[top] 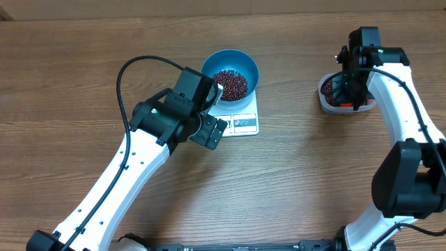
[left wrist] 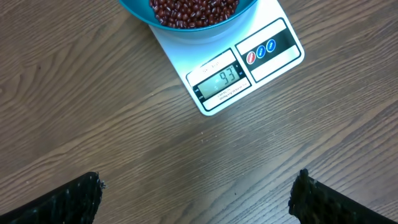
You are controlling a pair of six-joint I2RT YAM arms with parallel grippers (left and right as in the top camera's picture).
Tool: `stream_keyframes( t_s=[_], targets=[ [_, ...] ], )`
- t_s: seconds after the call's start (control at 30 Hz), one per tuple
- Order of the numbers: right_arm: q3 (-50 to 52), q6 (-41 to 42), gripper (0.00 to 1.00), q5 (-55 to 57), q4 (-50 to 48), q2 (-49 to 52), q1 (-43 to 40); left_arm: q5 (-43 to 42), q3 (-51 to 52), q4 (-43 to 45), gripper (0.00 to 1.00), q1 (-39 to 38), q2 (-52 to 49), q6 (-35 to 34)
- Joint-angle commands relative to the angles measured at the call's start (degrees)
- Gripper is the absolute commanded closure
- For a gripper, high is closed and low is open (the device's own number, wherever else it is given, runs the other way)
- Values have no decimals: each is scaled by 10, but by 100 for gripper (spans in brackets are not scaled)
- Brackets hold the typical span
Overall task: Scoop item into bowl and weigh 150g on scale
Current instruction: 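Dip the red scoop into the bean tub and scoop beans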
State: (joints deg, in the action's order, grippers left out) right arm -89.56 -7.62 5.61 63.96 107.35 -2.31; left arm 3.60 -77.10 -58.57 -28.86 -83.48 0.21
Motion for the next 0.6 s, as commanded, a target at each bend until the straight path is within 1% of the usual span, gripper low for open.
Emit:
stream_keyframes(
  t_s=[0.0,0.23,0.5,0.57],
  targets=[
    [7,-6,97,-68,-6,2,0,-7,2,1,0,0,7,9],
    [6,-5,96,-103,-16,1,-6,-7,2,1,0,0,7,9],
    [6,-6,96,-210,-24,1,-54,-7,2,1,0,0,7,9],
    [6,-17,96,-241,-23,2,-67,-7,2,1,0,0,7,9]
  ],
)
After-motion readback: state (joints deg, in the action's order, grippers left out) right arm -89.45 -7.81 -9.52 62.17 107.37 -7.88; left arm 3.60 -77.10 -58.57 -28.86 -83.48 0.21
